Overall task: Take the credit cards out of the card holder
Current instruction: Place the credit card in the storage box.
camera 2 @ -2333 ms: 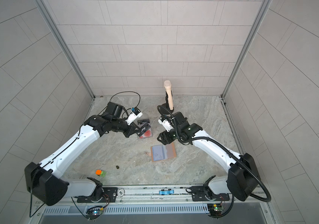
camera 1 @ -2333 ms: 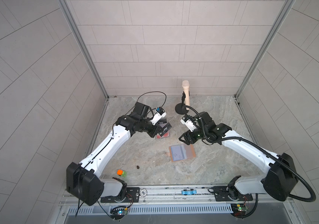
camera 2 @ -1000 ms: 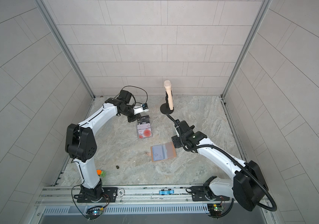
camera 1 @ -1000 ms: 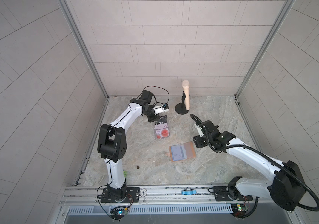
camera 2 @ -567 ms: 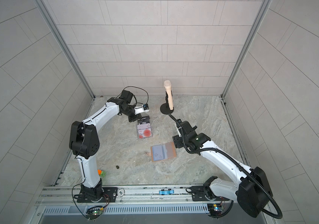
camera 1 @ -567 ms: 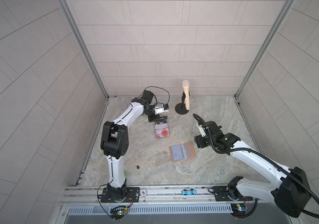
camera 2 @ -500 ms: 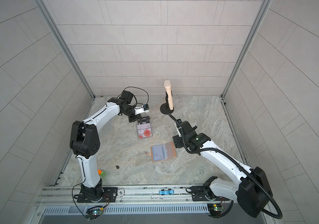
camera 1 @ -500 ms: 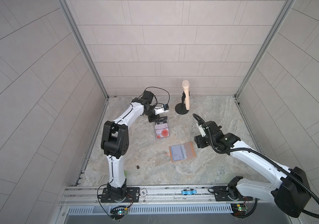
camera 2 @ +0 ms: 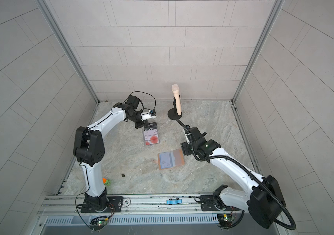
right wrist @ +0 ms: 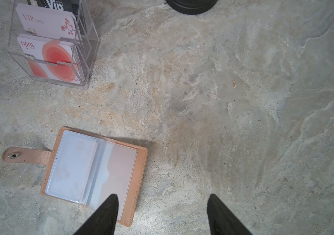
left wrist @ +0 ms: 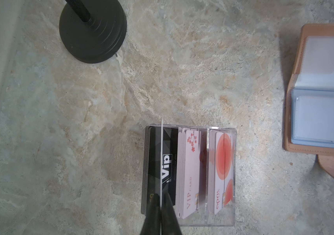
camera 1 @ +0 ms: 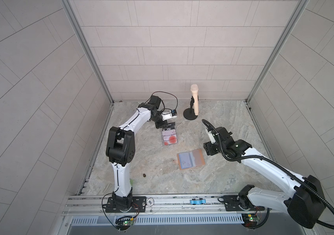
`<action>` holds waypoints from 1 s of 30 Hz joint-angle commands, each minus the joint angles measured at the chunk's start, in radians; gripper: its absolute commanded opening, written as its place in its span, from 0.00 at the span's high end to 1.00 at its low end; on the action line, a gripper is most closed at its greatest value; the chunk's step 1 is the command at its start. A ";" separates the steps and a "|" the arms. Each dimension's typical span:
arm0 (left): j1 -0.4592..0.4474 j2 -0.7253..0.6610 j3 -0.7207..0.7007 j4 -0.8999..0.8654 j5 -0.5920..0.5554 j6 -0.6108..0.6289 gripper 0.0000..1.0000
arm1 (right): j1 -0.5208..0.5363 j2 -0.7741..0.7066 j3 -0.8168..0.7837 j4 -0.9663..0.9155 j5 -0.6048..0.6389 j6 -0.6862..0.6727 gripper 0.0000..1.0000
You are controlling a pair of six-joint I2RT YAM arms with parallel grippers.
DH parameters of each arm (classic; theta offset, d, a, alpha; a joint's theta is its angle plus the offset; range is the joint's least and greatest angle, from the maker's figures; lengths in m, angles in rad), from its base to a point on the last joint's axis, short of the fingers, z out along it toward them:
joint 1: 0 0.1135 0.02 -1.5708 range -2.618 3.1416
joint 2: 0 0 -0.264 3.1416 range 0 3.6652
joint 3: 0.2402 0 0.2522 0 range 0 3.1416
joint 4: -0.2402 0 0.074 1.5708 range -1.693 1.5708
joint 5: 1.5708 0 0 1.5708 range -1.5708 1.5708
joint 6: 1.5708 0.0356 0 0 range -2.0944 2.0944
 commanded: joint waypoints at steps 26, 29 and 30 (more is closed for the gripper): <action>0.008 0.038 -0.060 0.026 -0.023 -0.022 0.79 | -0.007 -0.037 -0.019 0.009 0.013 0.010 0.28; 0.007 0.030 -0.061 0.031 -0.027 -0.041 0.69 | -0.007 -0.041 -0.019 0.009 0.021 0.010 0.28; 0.006 0.023 -0.063 0.034 -0.030 -0.046 0.66 | -0.007 -0.044 -0.020 0.009 0.025 0.011 0.28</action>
